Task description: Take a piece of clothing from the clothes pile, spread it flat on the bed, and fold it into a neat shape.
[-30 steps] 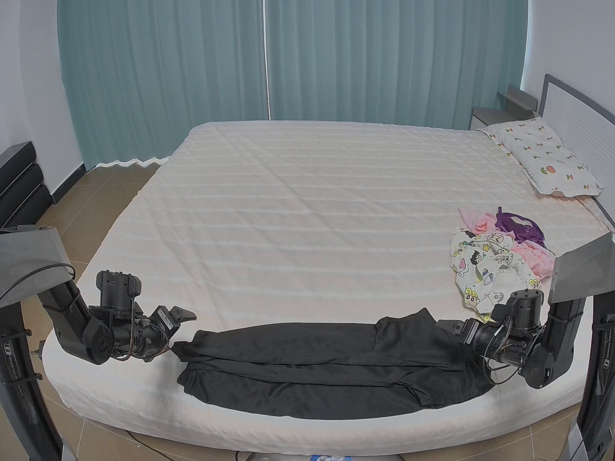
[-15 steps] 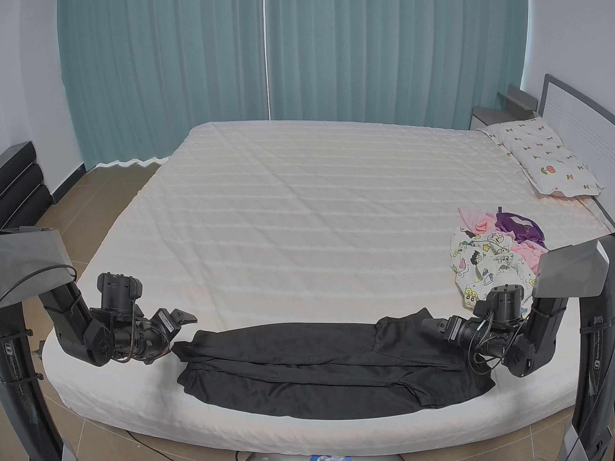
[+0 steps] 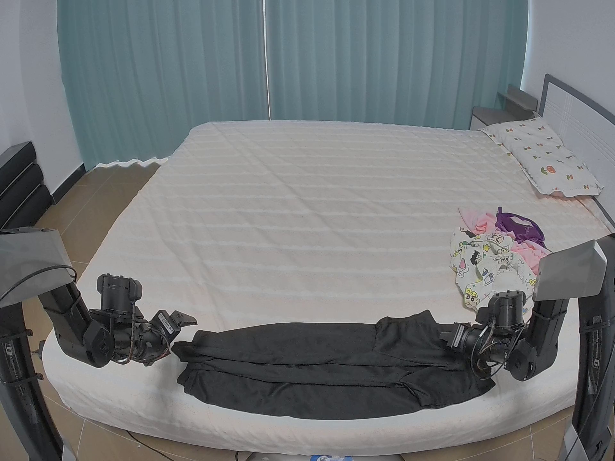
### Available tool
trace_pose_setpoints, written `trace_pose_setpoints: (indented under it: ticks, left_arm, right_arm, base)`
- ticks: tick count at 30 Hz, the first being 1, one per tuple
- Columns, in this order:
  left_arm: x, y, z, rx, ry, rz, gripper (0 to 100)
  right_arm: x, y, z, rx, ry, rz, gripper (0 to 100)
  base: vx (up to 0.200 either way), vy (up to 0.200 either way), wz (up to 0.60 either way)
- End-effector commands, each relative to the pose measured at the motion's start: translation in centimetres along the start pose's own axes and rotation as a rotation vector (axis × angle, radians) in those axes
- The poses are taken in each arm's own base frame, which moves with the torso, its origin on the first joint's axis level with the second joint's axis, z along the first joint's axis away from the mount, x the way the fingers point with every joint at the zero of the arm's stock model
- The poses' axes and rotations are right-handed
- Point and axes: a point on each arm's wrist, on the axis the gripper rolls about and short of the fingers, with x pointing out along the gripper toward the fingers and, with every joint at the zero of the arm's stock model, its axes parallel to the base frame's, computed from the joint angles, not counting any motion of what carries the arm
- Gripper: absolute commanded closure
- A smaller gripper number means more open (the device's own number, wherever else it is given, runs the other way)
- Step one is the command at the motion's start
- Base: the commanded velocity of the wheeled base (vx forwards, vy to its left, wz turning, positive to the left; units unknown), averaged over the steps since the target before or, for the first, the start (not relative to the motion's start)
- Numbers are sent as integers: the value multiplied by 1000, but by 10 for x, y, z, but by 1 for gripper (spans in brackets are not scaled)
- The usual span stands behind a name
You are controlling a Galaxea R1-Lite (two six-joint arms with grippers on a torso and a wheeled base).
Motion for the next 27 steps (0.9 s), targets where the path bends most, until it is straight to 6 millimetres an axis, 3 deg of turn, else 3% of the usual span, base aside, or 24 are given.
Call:
trace_pose_setpoints:
  ticks: [1,5,13,14,22,23,27]
  left_arm:
    - [1,1,-1,-1,4,4,0]
    - [1,2,-2,-2,7,8,0]
    - [1,2,-2,-2,7,8,0]
    - [1,2,-2,-3,8,9,0]
    - [0,2,-1,0,6,6,0]
    - [1,1,-4,7,7,14,0]
    - [2,-2,-10,20,19,17,0]
  right_arm:
    - [-18,-5,5,19,-17,-22,100]
    - [-28,-8,1,28,-9,-32,100]
    - [-28,-12,-7,31,6,-37,100]
    - [-28,-12,-7,33,3,-38,0]
    - [-35,-12,-4,55,-11,-42,0]
    - [-46,-11,-7,125,-22,-43,0]
    - [-54,-9,-13,209,-31,-33,0]
  base:
    - [0,0,0]
    - [0,0,0]
    - [0,0,0]
    - [0,0,0]
    - [0,0,0]
    - [0,0,0]
    - [0,0,0]
